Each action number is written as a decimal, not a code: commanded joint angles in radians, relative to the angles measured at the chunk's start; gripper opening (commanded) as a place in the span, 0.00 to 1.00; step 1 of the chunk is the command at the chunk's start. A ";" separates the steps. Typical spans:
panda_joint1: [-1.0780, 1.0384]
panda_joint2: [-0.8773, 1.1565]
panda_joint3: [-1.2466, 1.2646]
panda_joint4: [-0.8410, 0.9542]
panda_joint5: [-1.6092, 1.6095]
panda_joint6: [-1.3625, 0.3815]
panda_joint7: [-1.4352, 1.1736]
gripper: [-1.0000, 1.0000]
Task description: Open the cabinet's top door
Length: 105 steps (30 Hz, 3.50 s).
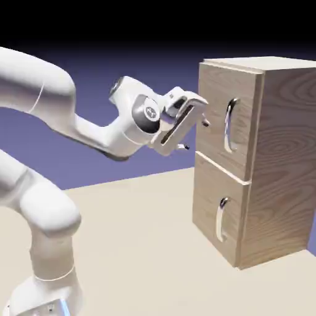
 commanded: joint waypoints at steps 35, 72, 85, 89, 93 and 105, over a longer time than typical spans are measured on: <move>0.425 -0.199 -0.461 0.115 -1.522 -0.153 -0.474 1.00; 0.090 -0.154 0.188 -0.119 -0.843 -0.645 -0.632 0.00; 0.155 -0.057 0.585 -0.076 -0.280 -1.128 -0.692 0.00; 0.155 0.049 0.704 0.009 -0.131 -1.302 -0.672 0.00; 0.137 0.177 0.809 0.122 -0.014 -1.476 -0.639 0.00; 0.074 0.607 1.007 0.533 0.171 -1.981 -0.487 0.00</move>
